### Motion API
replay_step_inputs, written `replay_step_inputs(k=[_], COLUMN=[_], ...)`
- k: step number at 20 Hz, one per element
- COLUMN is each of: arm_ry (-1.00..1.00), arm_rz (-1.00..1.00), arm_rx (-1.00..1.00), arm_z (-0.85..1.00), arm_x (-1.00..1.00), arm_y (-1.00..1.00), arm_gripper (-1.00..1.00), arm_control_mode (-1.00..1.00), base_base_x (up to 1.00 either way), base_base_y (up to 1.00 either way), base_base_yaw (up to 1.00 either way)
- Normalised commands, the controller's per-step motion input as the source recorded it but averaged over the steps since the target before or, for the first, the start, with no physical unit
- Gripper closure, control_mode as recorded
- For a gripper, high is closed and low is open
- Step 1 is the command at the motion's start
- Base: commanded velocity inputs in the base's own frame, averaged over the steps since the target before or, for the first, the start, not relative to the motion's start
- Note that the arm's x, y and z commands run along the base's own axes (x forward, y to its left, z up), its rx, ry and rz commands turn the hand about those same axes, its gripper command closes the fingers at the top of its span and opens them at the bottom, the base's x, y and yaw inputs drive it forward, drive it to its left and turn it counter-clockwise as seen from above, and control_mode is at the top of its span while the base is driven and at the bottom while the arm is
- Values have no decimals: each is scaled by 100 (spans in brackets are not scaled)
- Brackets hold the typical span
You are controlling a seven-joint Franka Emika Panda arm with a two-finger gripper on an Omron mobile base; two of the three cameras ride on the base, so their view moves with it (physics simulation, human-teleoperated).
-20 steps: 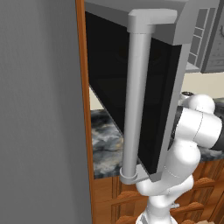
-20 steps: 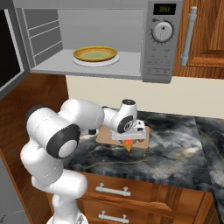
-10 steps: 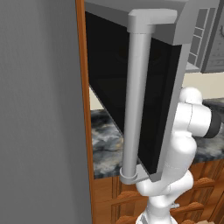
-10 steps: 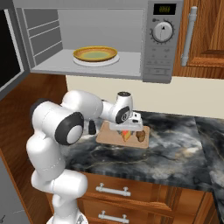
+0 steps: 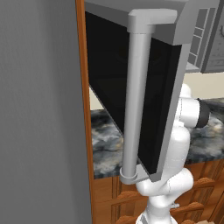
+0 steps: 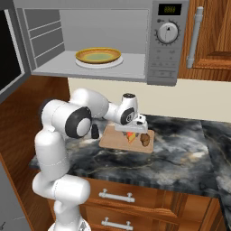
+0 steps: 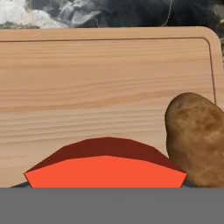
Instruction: Retrieve the reheated potato from the microwave, then place the potato, cheese, and condiment on the cutting board.
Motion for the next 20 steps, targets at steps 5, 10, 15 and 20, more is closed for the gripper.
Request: replay_step_inputs(k=[5, 10, 15, 20], arm_ry=[0, 0, -1, 0], arm_rz=[-6, -2, 0, 0], arm_rx=[0, 1, 2, 4], arm_z=[-12, -9, -13, -17], arm_x=[35, 12, 0, 0], arm_y=[0, -1, -3, -2], arm_gripper=[100, 100, 100, 100], arm_control_mode=[-100, -100, -100, -100], base_base_x=[0, 0, 0, 0], base_base_y=[0, 0, 0, 0], base_base_yaw=[0, 0, 0, 0])
